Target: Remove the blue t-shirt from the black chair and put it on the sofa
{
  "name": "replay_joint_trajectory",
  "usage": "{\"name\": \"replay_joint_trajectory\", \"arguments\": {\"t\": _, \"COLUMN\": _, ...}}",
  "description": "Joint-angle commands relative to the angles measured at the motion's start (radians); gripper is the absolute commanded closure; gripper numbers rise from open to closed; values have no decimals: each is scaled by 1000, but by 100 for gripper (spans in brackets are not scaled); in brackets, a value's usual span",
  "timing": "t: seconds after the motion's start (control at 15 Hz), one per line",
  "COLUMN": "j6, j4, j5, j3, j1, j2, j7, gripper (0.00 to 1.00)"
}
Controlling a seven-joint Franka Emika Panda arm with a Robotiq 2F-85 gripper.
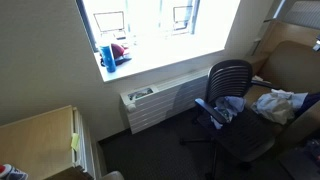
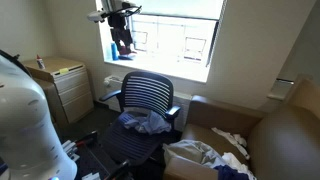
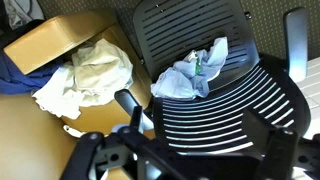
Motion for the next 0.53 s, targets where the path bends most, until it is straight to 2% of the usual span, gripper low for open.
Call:
{"name": "replay_joint_trajectory", "arguments": {"t": 0.0, "j6": -3, "j4": 2, "j5": -8, "j3": -13, "j1": 15, "j2": 2, "j7": 6, "gripper": 0}}
{"name": "replay_joint_trajectory", "arguments": {"t": 0.4, "j6": -3, "j4": 2, "j5": -8, "j3": -13, "j1": 15, "j2": 2, "j7": 6, "gripper": 0}}
{"name": "replay_joint_trajectory", "arguments": {"t": 0.47, "j6": -54, "j4": 8, "j5": -39, "j3": -12, "j1": 9, "j2": -3, "j7": -14, "gripper": 0}}
